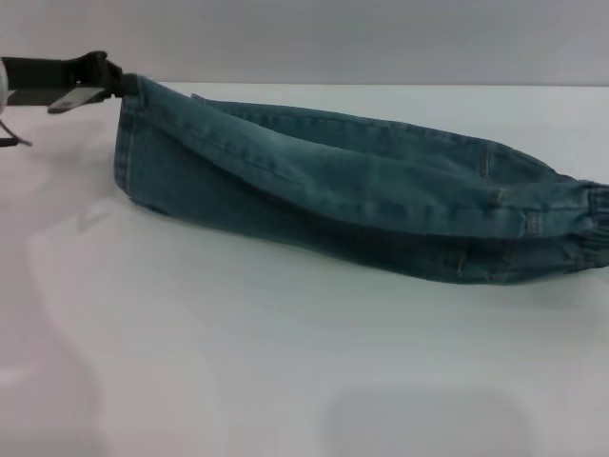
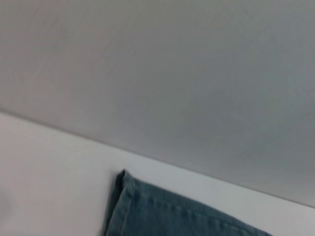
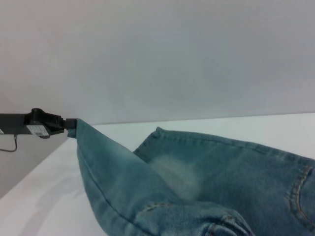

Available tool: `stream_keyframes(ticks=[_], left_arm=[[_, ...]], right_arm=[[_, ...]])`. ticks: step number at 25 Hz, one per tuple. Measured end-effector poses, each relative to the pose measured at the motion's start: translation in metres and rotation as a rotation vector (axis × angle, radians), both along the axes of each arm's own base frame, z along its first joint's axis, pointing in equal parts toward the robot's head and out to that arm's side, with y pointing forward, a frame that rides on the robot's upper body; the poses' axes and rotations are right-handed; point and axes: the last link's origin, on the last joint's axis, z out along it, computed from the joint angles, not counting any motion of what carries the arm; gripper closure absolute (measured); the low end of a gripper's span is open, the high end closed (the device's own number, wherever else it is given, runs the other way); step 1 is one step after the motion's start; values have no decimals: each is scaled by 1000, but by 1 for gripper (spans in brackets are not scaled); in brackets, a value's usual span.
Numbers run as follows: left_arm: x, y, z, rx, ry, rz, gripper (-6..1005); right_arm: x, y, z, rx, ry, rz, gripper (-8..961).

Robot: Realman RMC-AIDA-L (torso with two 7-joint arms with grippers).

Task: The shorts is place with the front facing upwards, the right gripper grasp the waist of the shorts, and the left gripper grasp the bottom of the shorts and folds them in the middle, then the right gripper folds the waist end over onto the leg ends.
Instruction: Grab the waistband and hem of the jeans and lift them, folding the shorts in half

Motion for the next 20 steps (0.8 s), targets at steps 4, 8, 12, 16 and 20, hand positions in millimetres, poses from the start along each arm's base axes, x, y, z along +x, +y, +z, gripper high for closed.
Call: stream_keyframes(ticks=[4,8,12,16,20], left_arm=[[8,8,-8,13,46,-20,970],[12,12,-17,25,82,-30,970],[14,16,-22,41,110,-36,970],[15,18,-26,51,139,-42,970],[17,19,-35,55,170,-57,970]], right_arm=[[-2,8,-8,35,31,-17,954],[3,17,-15,81,9,-61,955],[9,24,-20,124,-20,-110,955],[15,30,-27,154,-37,-150,953],[17,37,-39,181,-63,-174,954]])
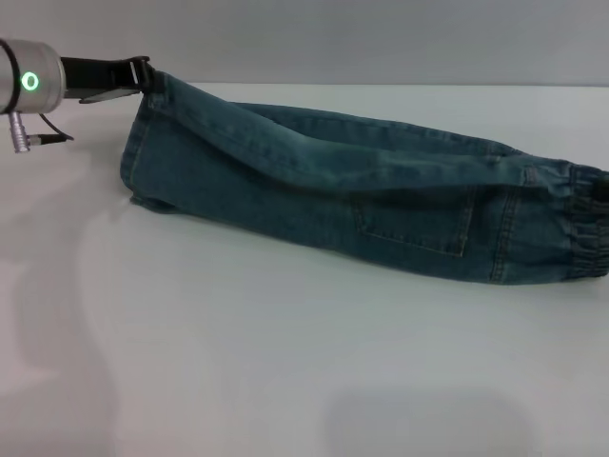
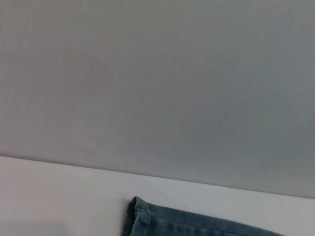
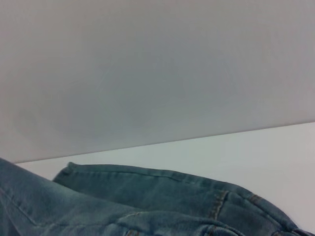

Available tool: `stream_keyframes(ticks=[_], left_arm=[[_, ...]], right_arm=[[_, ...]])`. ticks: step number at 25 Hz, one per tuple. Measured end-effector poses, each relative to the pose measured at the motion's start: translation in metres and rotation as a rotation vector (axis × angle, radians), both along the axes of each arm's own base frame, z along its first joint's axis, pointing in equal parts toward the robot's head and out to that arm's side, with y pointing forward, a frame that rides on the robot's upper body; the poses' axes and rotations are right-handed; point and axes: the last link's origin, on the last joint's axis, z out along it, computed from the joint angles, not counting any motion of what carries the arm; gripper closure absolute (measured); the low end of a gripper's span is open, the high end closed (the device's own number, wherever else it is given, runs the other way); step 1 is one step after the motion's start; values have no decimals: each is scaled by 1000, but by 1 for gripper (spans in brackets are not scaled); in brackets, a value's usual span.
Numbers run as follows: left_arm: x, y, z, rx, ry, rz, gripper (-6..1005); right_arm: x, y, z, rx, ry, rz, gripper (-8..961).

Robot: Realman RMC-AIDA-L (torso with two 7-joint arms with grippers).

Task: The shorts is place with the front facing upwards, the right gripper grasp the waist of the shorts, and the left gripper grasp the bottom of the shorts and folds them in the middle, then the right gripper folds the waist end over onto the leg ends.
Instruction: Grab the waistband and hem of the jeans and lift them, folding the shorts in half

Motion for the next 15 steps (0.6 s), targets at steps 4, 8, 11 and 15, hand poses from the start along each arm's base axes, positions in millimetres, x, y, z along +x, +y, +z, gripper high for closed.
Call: stream_keyframes(ticks=[4,8,11,15], left_arm=[[4,2,-8,6,40,-20,970],[10,6,-13,15,78,-44,971],[14,11,-13,42,101,-57,971],[19,17,-12,68,114,-69,971]], right_arm=[[1,6,-9,11,-16,-12,954],[1,11,-16,22,-26,-24,954],[3,14,-19,36,-36,-44,954],[6,16,-20,52,-52,-68,954]])
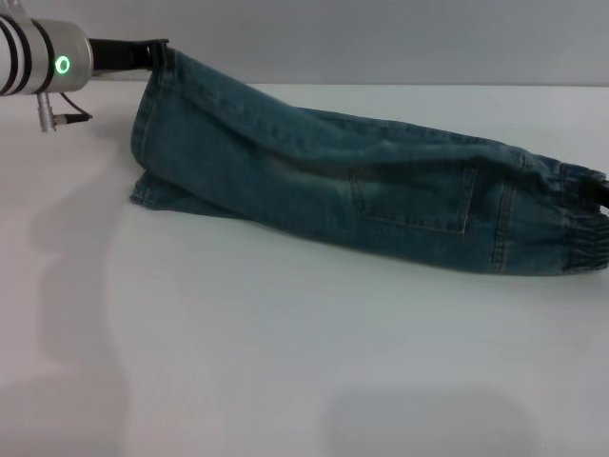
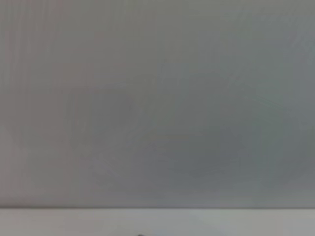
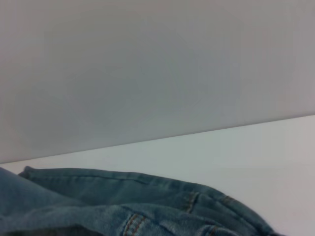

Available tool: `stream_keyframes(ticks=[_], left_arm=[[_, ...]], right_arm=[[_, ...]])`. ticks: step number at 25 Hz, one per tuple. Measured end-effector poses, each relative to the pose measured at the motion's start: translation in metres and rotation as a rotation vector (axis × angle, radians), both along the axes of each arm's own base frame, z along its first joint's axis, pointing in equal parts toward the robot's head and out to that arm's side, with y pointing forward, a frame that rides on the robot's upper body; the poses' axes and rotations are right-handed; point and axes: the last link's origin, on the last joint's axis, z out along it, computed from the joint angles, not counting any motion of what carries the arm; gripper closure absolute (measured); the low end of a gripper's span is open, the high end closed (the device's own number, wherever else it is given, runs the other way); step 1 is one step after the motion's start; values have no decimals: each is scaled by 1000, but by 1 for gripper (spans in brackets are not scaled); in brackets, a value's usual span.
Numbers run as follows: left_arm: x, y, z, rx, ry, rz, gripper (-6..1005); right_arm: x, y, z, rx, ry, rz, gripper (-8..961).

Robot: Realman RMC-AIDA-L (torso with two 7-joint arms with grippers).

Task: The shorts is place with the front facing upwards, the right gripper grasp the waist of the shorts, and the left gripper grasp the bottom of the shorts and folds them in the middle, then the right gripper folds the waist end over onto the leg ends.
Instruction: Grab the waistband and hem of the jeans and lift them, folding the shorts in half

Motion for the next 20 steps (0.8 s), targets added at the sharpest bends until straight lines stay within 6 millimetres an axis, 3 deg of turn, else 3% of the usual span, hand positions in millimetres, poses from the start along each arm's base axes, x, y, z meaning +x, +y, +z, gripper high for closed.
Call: stream_keyframes(ticks=[9,20], left_arm=[[8,6,-6,23,52,-31,971],[1,7,-6,41,69,-15,971]], right_arm=[[-1,6,-6,7,-13,-17,953],[-2,9,-9,11,-14,-25,954]])
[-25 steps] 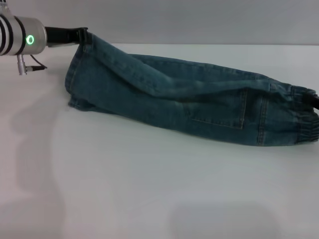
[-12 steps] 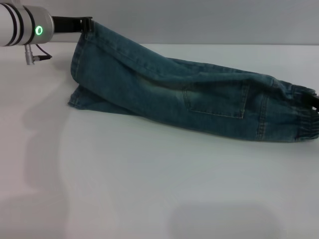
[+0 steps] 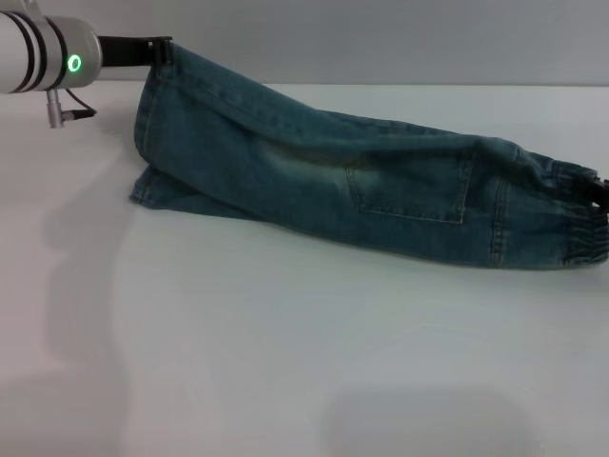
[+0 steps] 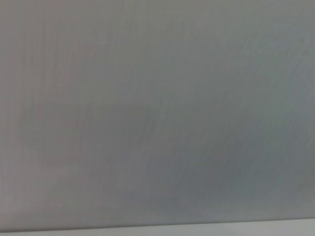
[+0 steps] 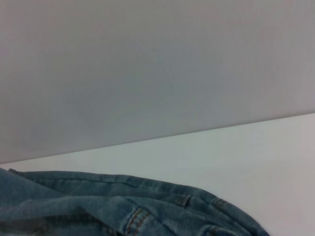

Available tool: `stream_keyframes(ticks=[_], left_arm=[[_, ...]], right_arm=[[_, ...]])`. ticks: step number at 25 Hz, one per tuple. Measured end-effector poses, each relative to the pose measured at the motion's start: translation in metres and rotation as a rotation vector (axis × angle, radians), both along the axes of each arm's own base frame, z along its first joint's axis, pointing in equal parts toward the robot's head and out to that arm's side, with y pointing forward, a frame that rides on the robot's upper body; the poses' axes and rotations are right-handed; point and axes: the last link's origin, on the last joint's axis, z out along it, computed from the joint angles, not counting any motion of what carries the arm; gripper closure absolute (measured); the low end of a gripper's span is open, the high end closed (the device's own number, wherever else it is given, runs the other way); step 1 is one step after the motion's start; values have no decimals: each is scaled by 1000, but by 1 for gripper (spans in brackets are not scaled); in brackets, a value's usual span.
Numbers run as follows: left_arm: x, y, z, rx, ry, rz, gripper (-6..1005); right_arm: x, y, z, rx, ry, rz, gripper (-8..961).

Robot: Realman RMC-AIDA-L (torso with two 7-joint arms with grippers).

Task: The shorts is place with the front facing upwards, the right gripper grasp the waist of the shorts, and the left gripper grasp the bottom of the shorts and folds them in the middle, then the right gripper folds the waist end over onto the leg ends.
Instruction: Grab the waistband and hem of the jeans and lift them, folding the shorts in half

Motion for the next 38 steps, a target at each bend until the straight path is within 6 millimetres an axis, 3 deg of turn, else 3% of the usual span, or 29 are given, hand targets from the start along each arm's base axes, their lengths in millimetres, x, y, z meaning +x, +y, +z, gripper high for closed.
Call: stream_keyframes(ticks=[20,38], left_arm=[[-15,-1,7,20,58,31,952],[-7,3,4,40,83,1,844]], right_arm=[[3,-2,5,4,-2,-1,954],[-7,7,5,-2,-2,32,954]])
